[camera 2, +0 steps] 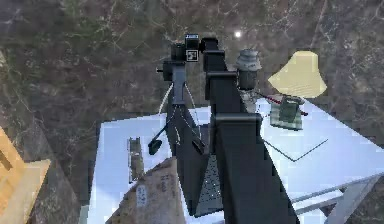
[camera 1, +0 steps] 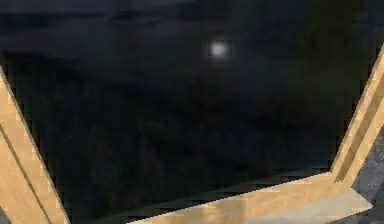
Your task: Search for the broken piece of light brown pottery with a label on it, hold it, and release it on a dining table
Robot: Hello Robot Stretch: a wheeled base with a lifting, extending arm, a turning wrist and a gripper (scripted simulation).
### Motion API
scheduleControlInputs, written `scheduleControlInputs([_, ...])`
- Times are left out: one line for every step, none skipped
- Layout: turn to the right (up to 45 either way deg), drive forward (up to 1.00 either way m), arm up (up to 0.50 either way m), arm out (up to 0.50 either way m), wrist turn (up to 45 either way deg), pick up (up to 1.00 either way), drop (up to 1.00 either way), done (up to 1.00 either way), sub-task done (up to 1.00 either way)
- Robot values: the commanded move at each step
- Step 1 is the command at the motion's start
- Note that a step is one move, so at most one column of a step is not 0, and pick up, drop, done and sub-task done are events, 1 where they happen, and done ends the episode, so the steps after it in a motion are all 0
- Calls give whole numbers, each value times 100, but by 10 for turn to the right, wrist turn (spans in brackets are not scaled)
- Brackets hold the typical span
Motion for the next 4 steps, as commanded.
scheduleControlInputs([420, 0, 0, 0, 0, 0, 0, 0, 0])
scheduleControlInputs([0, 0, 0, 4, 0, 0, 0, 0, 0])
scheduleControlInputs([0, 0, 0, 0, 450, 0, 0, 0, 0])
scheduleControlInputs([0, 0, 0, 0, 450, 0, 0, 0, 0])
